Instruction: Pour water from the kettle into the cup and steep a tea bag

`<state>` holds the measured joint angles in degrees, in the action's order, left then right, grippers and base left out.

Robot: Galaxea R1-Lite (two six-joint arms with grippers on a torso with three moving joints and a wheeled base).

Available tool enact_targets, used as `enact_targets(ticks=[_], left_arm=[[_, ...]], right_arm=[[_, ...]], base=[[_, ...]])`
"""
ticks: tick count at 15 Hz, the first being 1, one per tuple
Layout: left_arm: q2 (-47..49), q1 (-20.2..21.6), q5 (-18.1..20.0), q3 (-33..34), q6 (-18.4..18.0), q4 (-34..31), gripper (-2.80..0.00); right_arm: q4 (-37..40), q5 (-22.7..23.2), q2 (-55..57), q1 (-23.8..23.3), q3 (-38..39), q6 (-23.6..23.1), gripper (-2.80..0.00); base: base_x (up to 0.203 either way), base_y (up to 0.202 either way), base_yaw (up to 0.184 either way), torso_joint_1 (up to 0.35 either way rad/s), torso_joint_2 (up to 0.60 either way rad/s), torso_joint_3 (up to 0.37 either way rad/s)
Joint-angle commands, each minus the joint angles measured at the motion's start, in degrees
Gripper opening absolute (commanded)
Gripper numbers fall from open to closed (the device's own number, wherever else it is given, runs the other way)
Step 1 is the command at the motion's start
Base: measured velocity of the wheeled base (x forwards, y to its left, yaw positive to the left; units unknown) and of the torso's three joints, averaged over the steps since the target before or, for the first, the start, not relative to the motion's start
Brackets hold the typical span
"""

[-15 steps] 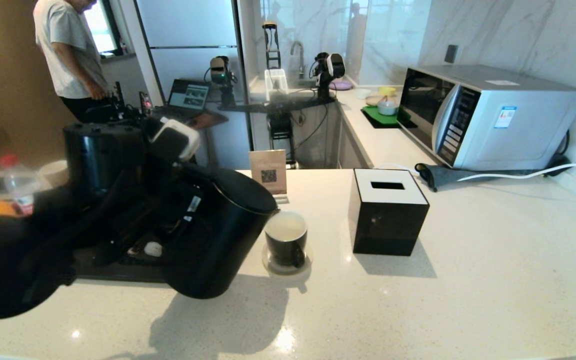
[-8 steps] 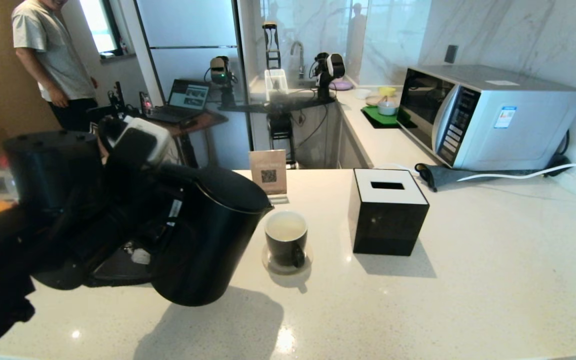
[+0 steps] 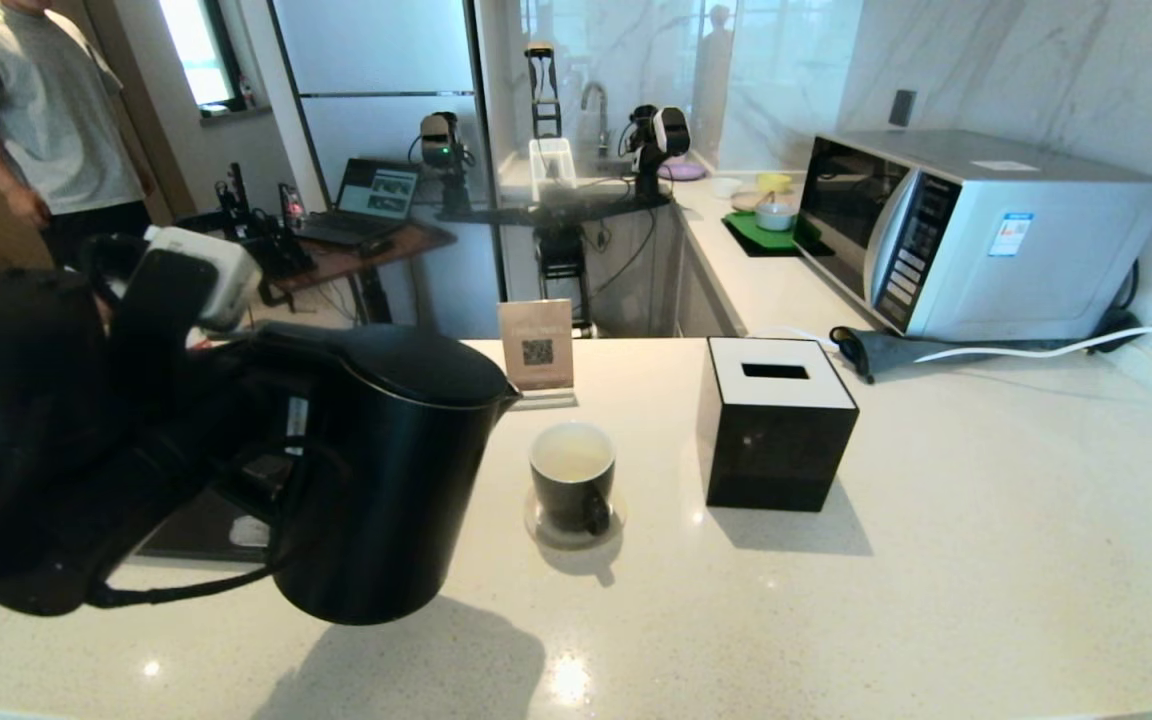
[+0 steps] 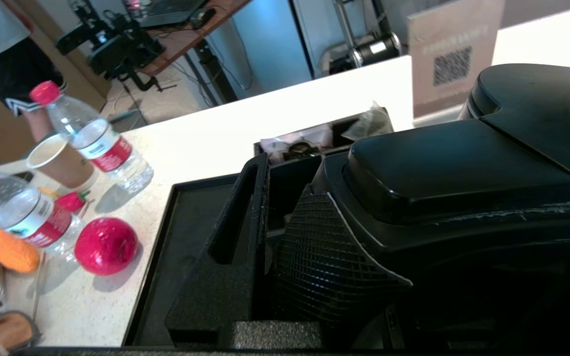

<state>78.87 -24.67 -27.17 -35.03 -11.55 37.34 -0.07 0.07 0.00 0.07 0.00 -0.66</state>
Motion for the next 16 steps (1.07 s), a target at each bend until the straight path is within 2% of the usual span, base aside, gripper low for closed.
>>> enact_targets(ticks=[1, 4, 6, 11, 16], left_arm=[[-2.23, 1.61, -0.05, 0.81, 1.19, 0.19, -2.80], [-3.16, 4.39, 0.01, 0.87, 3.72, 0.96, -2.80], [-3.35, 7.41, 0.01, 1.18, 4.87, 3.66, -2.80], [-3.32, 16.99, 0.15, 2.40, 6.38, 10.13, -2.80], [-3.29, 26.36, 0.45, 2.69, 10.18, 10.90, -2.80]], right_arm=[[-0.01, 0.01, 0.00, 0.01, 0.00, -0.04, -2.80], [-0.01, 0.01, 0.00, 0.01, 0.00, -0.04, -2.80], [-0.01, 0.01, 0.00, 0.01, 0.00, -0.04, -2.80], [-0.01, 0.01, 0.00, 0.01, 0.00, -0.03, -2.80], [-0.01, 0.01, 0.00, 0.01, 0.00, -0.04, -2.80]], base=[[0.000, 0.000, 0.000, 0.000, 0.00, 0.000], [0.000, 0.000, 0.000, 0.000, 0.00, 0.000], [0.000, 0.000, 0.000, 0.000, 0.00, 0.000], [0.000, 0.000, 0.000, 0.000, 0.00, 0.000], [0.000, 0.000, 0.000, 0.000, 0.00, 0.000]])
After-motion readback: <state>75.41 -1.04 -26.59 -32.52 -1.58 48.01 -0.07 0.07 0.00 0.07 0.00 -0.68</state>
